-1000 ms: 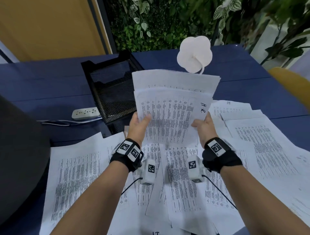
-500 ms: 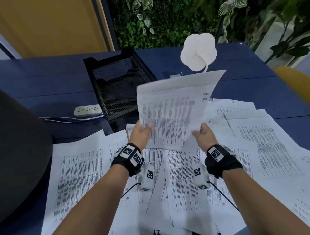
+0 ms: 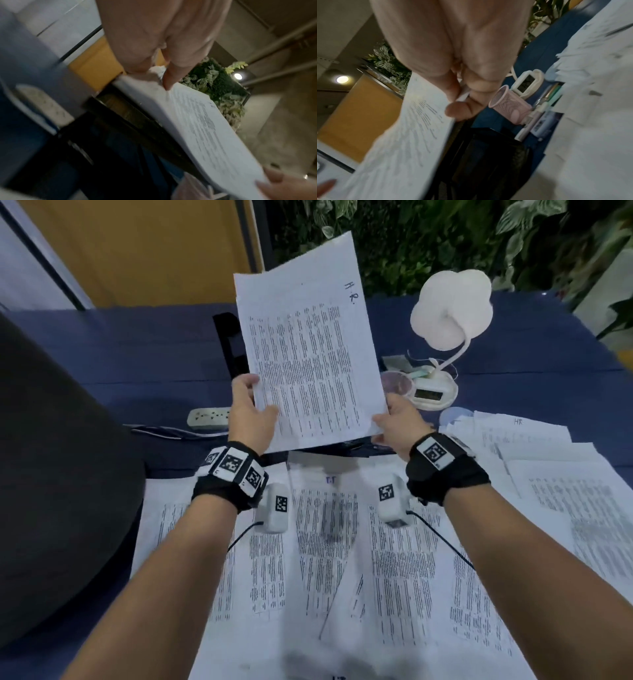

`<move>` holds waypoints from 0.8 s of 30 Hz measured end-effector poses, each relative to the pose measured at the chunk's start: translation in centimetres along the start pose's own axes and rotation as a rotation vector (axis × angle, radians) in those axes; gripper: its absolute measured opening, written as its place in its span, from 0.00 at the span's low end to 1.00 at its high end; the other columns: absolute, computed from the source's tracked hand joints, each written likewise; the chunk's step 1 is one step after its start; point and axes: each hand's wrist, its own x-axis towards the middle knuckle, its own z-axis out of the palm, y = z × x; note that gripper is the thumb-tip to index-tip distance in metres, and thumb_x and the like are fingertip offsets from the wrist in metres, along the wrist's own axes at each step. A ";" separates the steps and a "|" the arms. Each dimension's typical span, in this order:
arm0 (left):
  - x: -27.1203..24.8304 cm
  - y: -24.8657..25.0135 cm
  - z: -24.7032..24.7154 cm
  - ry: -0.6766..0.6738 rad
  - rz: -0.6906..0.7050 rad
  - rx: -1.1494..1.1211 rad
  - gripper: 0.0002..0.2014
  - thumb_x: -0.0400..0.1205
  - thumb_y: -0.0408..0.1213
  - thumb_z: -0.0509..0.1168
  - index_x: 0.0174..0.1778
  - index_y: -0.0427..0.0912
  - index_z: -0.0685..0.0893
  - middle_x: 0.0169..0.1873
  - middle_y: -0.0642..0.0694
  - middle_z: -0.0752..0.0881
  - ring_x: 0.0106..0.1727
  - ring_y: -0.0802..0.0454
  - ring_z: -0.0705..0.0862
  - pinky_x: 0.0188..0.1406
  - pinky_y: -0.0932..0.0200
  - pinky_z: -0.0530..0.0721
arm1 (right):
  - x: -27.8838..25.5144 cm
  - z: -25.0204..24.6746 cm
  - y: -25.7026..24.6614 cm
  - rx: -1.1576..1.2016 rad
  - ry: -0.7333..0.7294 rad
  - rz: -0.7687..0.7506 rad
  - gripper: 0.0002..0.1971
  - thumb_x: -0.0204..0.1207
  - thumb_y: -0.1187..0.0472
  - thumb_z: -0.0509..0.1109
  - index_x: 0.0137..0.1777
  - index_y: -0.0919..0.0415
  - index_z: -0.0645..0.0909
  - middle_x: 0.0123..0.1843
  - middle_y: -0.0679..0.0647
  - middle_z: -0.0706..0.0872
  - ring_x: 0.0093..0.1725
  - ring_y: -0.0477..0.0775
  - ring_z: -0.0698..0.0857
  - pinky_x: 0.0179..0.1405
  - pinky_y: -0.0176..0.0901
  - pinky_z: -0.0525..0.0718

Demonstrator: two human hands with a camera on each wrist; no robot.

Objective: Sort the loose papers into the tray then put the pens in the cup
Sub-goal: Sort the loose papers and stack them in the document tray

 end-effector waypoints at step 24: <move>6.1 -1.9 -1.1 -0.345 0.112 1.369 0.19 0.83 0.53 0.57 0.66 0.54 0.81 0.81 0.49 0.59 0.83 0.37 0.41 0.72 0.21 0.33 | 6.5 3.8 -1.0 -0.933 0.207 -0.158 0.16 0.76 0.66 0.63 0.63 0.64 0.80 0.62 0.64 0.79 0.61 0.65 0.79 0.56 0.48 0.77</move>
